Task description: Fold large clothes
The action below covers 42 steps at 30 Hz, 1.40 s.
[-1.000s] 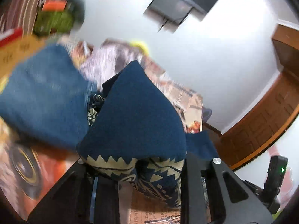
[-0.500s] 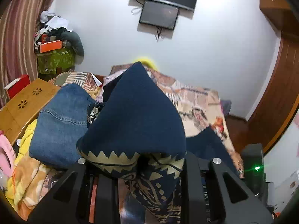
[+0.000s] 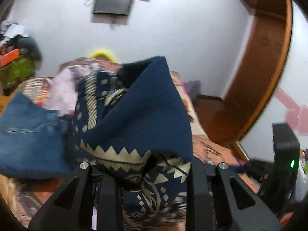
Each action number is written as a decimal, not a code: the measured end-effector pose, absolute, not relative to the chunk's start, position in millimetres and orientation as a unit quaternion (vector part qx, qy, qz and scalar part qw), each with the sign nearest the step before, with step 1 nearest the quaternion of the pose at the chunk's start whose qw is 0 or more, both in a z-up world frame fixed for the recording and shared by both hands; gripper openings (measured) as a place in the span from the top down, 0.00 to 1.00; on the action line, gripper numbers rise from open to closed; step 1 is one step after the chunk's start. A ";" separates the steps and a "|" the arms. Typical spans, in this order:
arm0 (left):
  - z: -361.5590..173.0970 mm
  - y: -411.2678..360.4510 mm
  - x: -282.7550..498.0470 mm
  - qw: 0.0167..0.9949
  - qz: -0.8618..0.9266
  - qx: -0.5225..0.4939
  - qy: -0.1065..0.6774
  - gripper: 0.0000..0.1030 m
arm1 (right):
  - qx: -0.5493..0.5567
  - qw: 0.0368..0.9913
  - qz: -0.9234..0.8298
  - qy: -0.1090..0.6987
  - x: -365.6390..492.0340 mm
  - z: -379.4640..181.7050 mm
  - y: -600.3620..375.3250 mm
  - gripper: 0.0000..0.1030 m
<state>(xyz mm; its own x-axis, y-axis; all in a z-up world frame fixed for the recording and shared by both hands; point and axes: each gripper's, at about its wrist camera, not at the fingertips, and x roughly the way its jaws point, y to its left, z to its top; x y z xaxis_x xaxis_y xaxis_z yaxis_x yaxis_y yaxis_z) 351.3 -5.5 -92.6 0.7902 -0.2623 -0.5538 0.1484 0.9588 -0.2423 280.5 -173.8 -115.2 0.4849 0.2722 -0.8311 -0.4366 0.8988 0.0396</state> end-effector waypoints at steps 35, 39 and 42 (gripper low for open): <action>-124.1 2.5 297.1 0.918 -0.104 -0.001 0.383 0.25 | -0.002 0.872 0.262 0.413 284.7 -78.8 -183.2 0.23; -155.4 13.7 309.7 0.895 -0.112 -0.038 0.430 0.24 | 0.014 0.864 0.236 0.445 298.5 -100.6 -188.0 0.23; -171.5 18.6 306.5 0.888 -0.118 -0.053 0.441 0.18 | 0.034 0.852 0.219 0.474 303.5 -120.3 -204.4 0.23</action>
<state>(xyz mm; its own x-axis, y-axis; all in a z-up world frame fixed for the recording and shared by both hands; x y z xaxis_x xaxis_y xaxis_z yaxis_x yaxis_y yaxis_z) 306.5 18.6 -171.5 0.5831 -0.2559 -0.7710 0.1623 0.9667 -0.1980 303.5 -204.4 -120.3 0.4547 0.4055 -0.7930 -0.3401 0.9019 0.2662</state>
